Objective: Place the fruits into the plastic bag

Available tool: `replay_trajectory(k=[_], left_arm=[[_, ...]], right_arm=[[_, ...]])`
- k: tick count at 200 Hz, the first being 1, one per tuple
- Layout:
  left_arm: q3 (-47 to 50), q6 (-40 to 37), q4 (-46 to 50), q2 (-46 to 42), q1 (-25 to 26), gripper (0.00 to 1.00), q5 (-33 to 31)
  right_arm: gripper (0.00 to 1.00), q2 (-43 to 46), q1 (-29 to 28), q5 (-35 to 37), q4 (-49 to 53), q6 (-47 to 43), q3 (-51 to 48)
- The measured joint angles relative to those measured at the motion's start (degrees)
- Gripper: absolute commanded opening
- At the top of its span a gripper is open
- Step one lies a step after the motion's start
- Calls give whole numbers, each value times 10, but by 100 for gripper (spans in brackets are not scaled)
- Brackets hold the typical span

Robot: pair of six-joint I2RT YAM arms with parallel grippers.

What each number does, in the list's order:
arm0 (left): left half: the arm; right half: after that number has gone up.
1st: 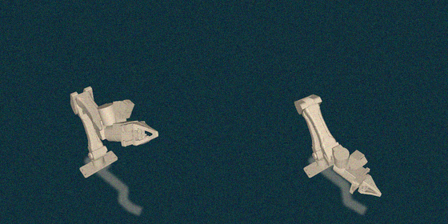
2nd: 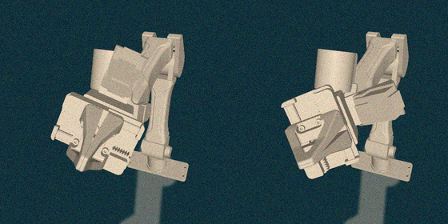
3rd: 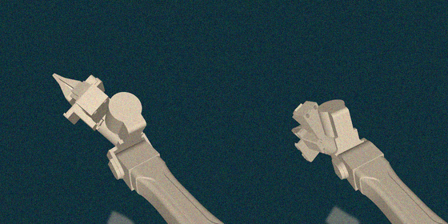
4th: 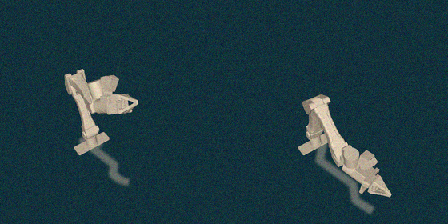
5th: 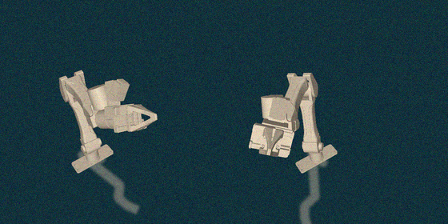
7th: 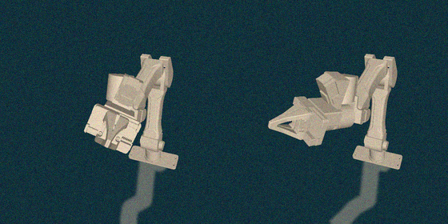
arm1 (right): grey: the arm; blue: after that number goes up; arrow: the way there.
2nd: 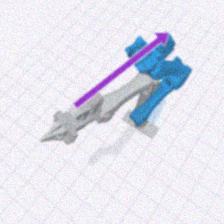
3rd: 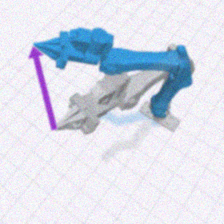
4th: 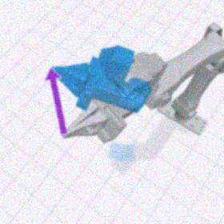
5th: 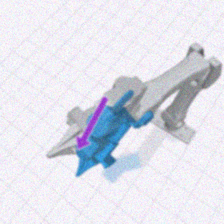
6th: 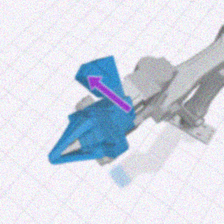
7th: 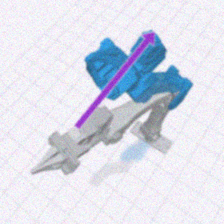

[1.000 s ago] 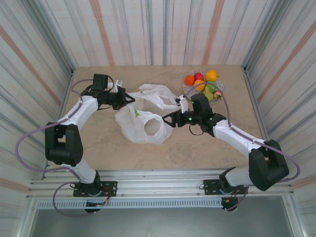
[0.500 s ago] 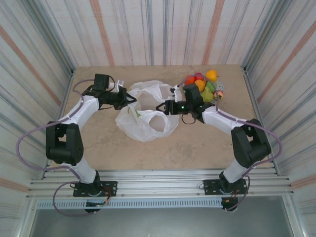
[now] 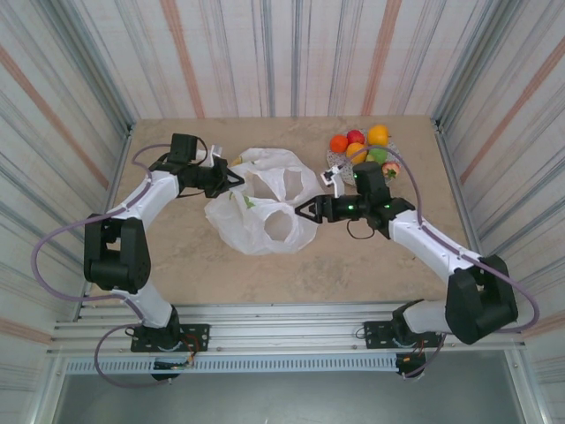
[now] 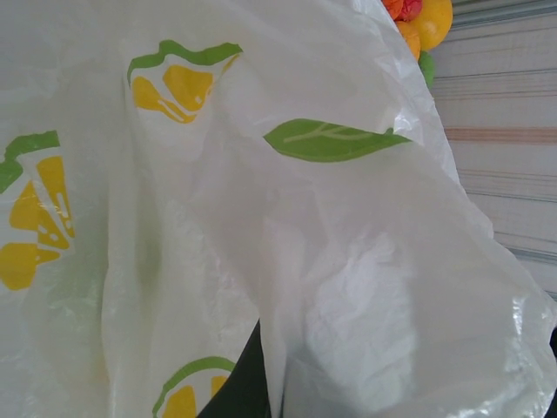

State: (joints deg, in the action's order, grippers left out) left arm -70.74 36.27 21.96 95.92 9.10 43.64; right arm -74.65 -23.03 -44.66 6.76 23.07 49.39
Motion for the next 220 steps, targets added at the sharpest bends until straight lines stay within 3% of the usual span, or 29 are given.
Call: replay_trajectory(k=[41,86,115,142,220], left_arm=[[0,0,0,0,0,0,0],[0,0,0,0,0,0,0],[0,0,0,0,0,1,0],[0,0,-3,0,0,1,0],[0,0,-9,0,0,1,1]], right_arm=[[86,46,70,16,24,-3,6],[90,14,121,255,104,-34,100],[92,-56,122,396,115,-73,148],[93,-145,123,481,127,-112,196],[96,-368,126,585,172,-188,353]])
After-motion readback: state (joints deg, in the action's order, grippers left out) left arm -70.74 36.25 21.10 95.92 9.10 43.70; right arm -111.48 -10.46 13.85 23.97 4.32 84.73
